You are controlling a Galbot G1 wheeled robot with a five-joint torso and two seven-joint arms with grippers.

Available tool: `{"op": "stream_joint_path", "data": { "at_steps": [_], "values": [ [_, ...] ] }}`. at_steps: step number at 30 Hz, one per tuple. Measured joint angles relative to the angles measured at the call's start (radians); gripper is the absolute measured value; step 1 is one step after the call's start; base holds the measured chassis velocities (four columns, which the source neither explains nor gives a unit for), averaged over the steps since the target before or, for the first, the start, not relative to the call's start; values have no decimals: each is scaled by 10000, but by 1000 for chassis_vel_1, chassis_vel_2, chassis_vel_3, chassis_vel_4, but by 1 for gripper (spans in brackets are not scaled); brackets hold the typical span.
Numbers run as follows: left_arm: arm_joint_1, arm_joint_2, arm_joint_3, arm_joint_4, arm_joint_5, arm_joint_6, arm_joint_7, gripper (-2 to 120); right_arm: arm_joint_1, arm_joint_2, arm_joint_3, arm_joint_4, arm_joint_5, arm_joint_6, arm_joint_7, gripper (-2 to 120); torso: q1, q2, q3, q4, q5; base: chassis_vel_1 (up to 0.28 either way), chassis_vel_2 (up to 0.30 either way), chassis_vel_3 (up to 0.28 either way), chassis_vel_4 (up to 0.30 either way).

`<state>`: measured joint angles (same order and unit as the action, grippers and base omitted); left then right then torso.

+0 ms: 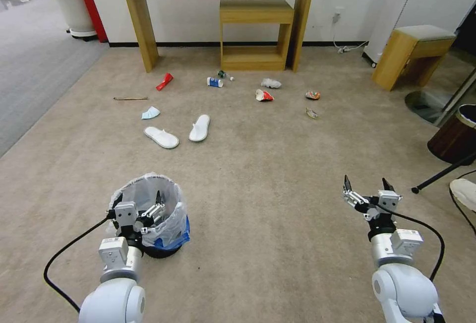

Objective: Pick up the trash bin and place the garbage on the floor into it.

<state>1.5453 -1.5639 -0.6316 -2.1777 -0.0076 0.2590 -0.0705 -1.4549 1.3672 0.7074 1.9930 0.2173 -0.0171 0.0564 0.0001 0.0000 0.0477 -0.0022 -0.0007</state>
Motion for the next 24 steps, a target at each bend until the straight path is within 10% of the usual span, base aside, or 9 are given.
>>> {"op": "stream_joint_path", "data": {
  "at_steps": [24],
  "values": [
    [44, -229, 71, 79, 20, -70, -60, 100, 77, -20, -72, -517, -32, 1448, 95, 100, 0, 0, 1, 0, 0, 0, 0, 0, 0]
  ]
}}
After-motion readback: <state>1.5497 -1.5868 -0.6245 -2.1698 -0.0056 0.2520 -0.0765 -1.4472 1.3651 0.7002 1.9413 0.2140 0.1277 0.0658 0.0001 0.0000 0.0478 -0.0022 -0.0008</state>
